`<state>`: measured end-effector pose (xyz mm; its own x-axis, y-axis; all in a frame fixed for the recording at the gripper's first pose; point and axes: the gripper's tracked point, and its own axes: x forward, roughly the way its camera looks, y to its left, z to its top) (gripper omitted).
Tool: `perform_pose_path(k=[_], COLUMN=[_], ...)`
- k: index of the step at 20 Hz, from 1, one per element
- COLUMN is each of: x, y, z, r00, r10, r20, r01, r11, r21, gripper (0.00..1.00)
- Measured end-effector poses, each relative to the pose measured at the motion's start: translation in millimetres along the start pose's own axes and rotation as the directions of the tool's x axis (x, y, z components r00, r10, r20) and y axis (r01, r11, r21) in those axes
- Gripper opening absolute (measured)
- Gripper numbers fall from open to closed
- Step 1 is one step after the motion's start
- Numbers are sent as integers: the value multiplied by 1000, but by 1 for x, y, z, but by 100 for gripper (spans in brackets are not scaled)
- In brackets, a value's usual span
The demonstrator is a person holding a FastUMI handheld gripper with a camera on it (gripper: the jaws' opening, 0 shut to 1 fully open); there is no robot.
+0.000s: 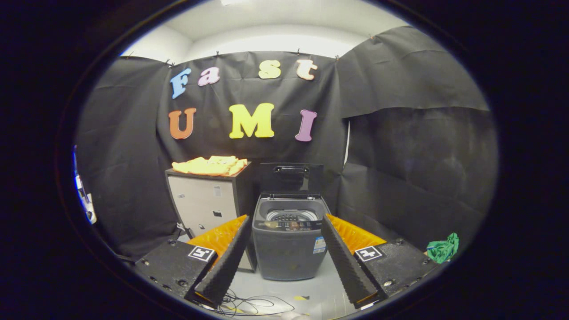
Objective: Put the clothes into the washing machine and then close the washing machine lid.
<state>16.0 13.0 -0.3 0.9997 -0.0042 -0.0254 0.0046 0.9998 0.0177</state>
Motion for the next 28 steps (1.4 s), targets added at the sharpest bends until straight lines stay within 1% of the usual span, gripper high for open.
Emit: perform_pose_path(k=[3, 7, 11, 14, 17, 20, 24, 28], x=[18, 55, 100, 143, 187, 239, 301, 358], y=[13, 32, 62, 87, 126, 163, 226, 284], z=[25, 64, 110, 145, 175, 199, 214, 212], r00=[1000, 1000, 1000, 1000, 997, 996, 988, 975], r10=[-6, -23, 1, 16, 72, 89, 143, 180], r20=[16, 15, 16, 13, 10, -2, -57, -131], r01=[6, 23, -1, -17, -72, -89, -139, -173], r11=[1000, 1000, 1000, 999, 996, 995, 988, 983], r21=[-4, 4, 30, 40, 54, 46, 67, 67], gripper=[100, 100, 100, 100, 100, 100, 100, 99])
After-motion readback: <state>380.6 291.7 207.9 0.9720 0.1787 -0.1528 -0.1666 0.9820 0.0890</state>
